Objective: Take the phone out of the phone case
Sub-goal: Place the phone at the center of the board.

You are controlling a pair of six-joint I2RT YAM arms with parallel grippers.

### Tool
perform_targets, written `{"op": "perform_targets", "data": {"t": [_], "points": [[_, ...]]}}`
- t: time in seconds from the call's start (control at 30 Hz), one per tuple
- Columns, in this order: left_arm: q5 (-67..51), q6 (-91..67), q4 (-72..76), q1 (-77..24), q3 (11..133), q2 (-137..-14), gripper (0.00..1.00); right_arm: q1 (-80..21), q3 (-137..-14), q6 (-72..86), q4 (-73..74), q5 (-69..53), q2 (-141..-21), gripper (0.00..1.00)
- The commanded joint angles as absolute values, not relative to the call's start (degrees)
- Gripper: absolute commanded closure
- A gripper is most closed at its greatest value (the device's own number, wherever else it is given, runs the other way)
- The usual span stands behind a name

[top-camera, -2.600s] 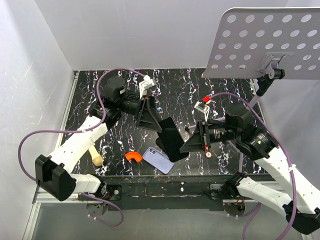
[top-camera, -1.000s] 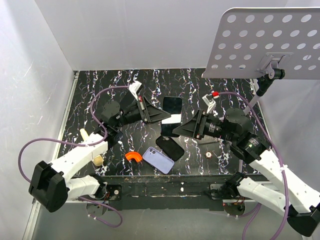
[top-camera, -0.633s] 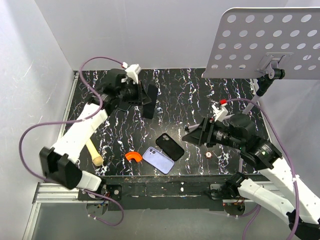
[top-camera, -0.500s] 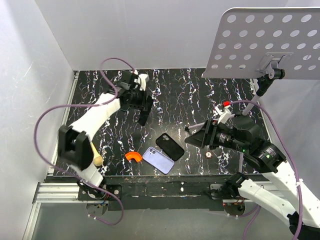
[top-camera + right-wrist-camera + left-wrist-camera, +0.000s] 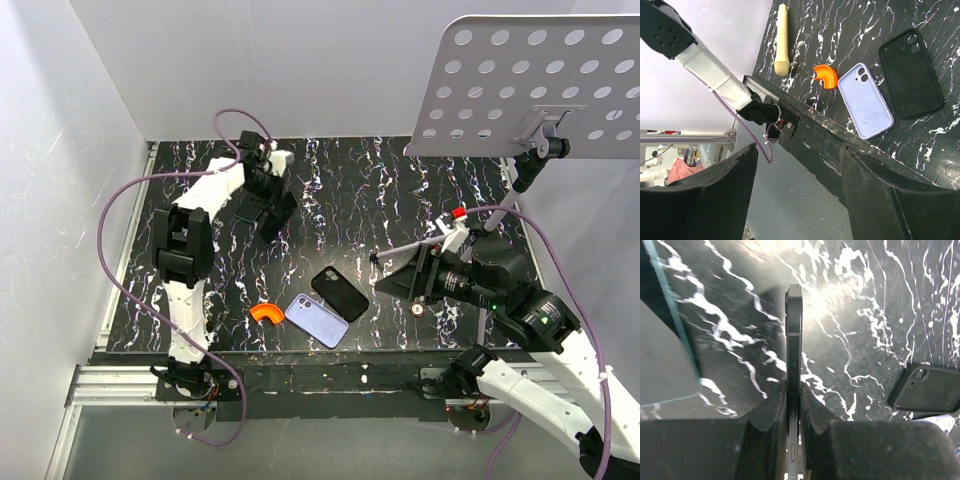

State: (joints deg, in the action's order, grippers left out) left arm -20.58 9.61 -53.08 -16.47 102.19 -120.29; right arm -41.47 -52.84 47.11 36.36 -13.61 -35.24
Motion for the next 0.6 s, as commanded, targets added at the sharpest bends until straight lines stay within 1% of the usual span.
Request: {"op": "perform_targets", "data": {"t": [0.0, 0.07, 0.2, 0.37, 0.57], "points": [[-28.29, 11.78, -53.96, -12.75, 109.58, -122.59, 1.0, -41.66, -53.96, 47.81, 35.42, -12.66, -35.16, 0.28], [-32.32, 12.04, -56.68, -11.96, 113.45, -126.02, 1.0, -41.66, -54.23, 47.81, 35.25, -12.74, -35.68, 0.28], [-36.91, 10.73, -56.52, -11.78, 117.24, -129.89, 1.0, -41.66, -54.4, 47.99, 34.02, -12.83, -37.0, 0.28], [-39.63, 6.86, -54.85, -10.29, 119.97, -132.79, 1.0, -41.66, -54.76, 48.34, 32.96, -14.15, -38.93, 0.29], [-38.68, 7.47, -59.76, -9.93, 126.99, -138.51, 1.0, -41.66, -54.67, 48.87, 32.7, -14.06, -38.85, 0.3]]}}
